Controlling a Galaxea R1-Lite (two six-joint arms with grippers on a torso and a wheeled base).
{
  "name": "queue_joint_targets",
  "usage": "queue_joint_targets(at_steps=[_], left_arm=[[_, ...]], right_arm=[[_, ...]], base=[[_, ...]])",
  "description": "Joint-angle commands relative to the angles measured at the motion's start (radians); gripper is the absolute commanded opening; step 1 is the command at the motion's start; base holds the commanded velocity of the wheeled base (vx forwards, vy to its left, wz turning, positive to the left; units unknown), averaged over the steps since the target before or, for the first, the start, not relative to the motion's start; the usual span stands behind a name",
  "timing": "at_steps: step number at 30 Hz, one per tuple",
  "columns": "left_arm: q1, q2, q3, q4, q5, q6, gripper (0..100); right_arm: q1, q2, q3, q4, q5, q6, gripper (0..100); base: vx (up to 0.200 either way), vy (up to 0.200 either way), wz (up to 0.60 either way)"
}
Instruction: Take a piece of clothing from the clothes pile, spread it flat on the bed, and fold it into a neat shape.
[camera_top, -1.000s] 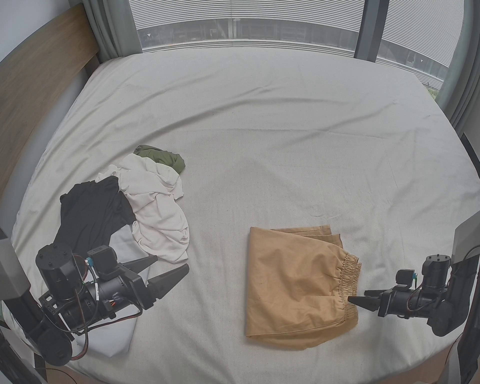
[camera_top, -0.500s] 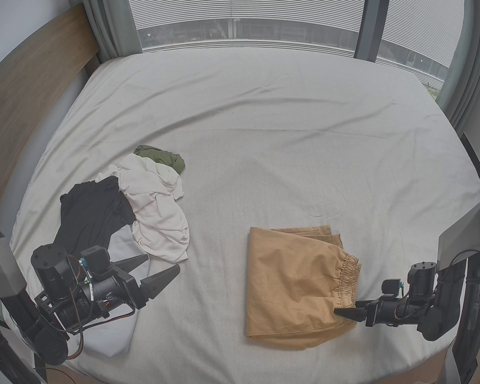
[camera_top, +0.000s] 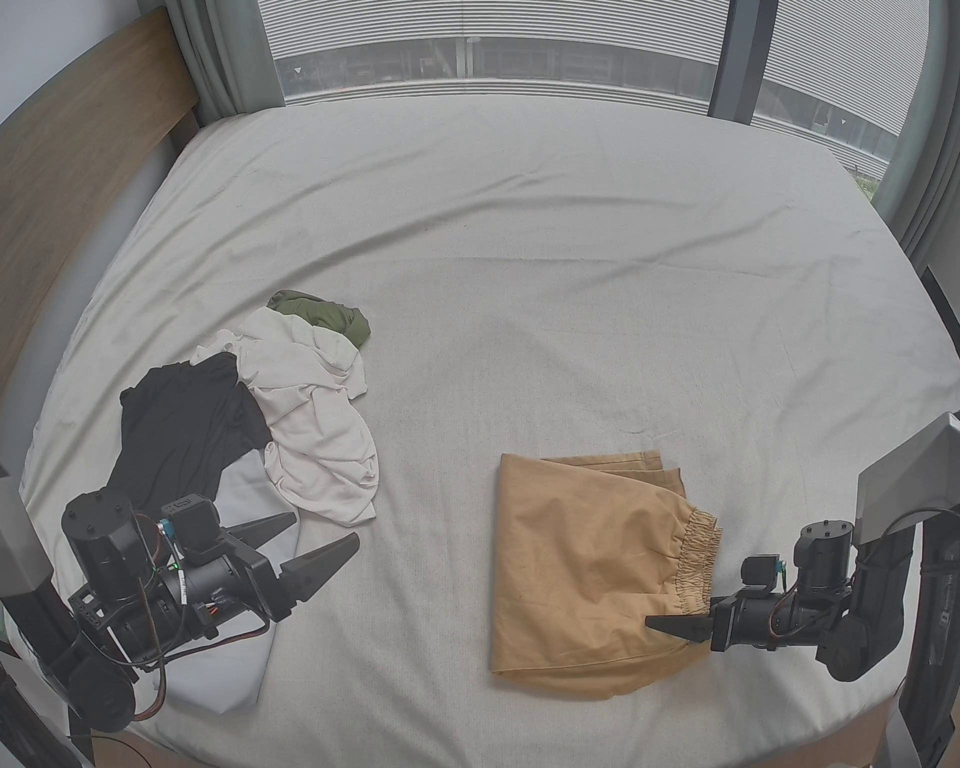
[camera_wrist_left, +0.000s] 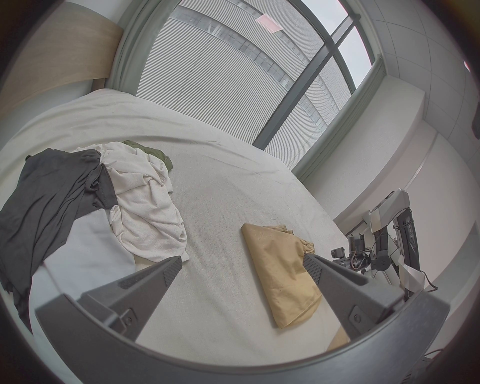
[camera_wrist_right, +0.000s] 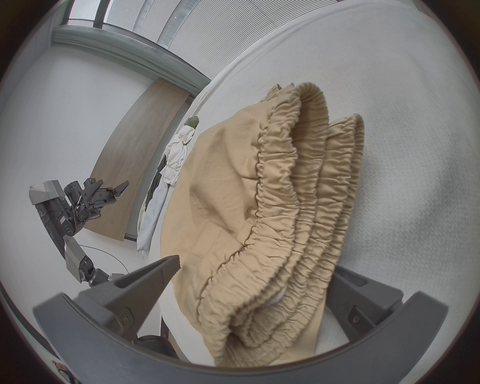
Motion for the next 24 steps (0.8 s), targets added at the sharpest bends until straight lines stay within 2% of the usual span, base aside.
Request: queue_joint_targets(at_steps=[1,10,11,19,24], left_arm=[[-0.001,0.006,0.0,-0.001,-0.001,-0.001,100],[-0.004,0.003,0.003,-0.001,-0.001,-0.001,100],[-0.004,0.003,0.003,-0.001,-0.001,-0.001,100],[-0.004,0.002,0.003,-0.001,-0.001,-0.002,100],[-0.002,-0.004,0.002,-0.001,-0.002,-0.002,100]], right_arm=[[0.018,0.007,-0.012,0.001,0.001,0.013,100],[0.035,0.012,-0.026,-0.001,0.001,0.025,100],[0.035,0.012,-0.026,-0.001,0.001,0.025,0],[0.048,0.004,-0.017,-0.002,0.001,0.027,0],[0.106,-0.085,0.016,-0.002,0.001,0.036,0]], base=[[0.0,0.0,0.0],[0.0,0.0,0.0],[0.0,0.0,0.0],[0.0,0.0,0.0],[0.0,0.0,0.0]])
